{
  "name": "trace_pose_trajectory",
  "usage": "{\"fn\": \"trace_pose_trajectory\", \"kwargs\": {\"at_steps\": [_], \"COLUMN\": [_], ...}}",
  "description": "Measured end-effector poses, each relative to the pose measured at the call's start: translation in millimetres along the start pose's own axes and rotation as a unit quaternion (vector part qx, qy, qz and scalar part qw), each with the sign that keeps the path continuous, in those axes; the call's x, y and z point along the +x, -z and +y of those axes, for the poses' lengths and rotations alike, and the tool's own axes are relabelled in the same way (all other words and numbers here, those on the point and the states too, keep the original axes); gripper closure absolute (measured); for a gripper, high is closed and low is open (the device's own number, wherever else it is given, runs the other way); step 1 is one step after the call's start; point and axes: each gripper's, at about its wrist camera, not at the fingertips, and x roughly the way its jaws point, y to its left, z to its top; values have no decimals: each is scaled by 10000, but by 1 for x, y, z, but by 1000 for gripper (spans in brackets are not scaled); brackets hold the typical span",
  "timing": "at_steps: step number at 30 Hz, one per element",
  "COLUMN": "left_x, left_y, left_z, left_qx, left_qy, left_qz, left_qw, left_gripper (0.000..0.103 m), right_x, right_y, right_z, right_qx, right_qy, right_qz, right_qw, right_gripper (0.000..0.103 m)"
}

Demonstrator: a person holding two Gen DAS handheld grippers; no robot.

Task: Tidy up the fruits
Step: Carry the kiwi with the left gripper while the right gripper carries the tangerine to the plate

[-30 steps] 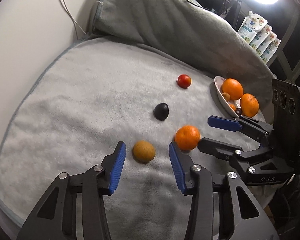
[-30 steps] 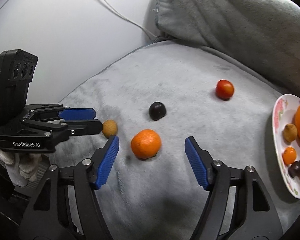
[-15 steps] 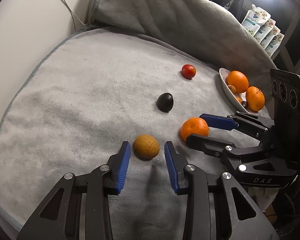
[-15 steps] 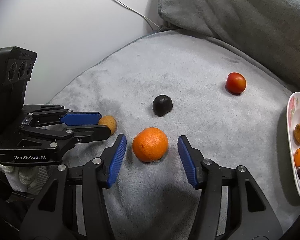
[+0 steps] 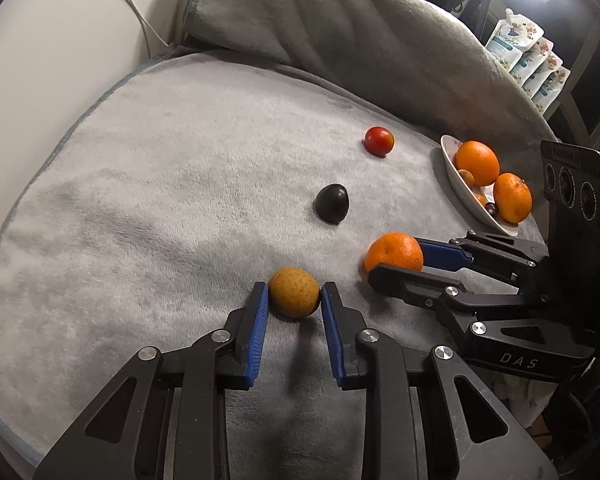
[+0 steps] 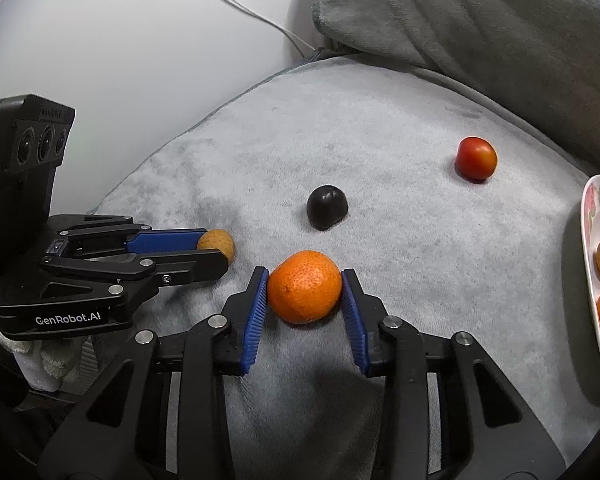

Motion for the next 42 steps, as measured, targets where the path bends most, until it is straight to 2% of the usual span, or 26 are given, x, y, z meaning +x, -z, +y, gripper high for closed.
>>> {"fn": "trace_pose_trajectory", "kwargs": {"at_steps": [14, 28, 42], "left_x": [-12, -16, 7], "left_y": [-14, -51, -81], "left_z": [-11, -55, -111], "left_qx": [-4, 456, 917], "left_qy": [254, 613, 1031], "left_qz": [-233, -713, -794], "left_qw": [9994, 9945, 9872], "left_gripper": [78, 78, 78], "right_x": [-59, -128, -148], "right_y": [3, 19, 31], "right_z": [-30, -65, -87], "right_qx": [523, 998, 1238], "right_qy": [325, 964, 1380], "right_qz": [-734, -1370, -1546], "right_qw": [9954, 9808, 9704], "right_gripper": [65, 65, 65]}}
